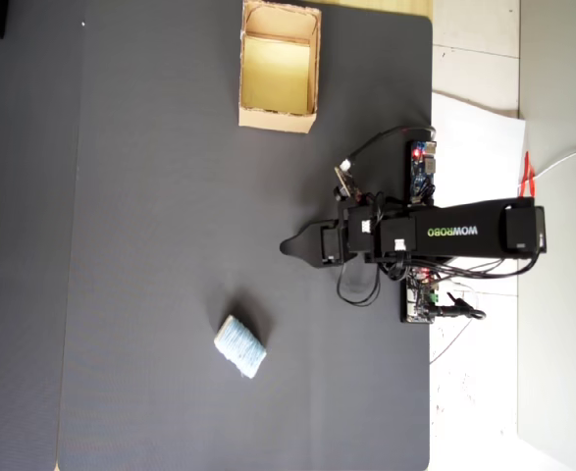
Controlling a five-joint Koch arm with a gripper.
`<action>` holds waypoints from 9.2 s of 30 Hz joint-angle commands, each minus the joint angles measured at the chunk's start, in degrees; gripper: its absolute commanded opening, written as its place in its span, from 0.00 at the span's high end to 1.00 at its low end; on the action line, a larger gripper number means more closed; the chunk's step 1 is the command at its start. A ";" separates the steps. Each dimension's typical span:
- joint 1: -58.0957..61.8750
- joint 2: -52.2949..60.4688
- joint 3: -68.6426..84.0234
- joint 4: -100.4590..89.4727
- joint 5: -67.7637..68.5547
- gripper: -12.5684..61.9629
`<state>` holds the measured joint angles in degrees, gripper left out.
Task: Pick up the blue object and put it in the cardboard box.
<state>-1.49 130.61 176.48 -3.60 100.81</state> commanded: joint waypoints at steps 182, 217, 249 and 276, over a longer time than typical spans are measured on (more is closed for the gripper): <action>32.26 -7.56 -44.74 1.58 -17.49 0.84; 43.86 -20.39 -49.22 5.98 -4.48 0.40; 3.96 5.10 -10.63 -14.59 -0.44 0.39; 1.67 5.10 2.20 6.68 -3.60 0.37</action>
<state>0.18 130.61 176.57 -3.69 97.21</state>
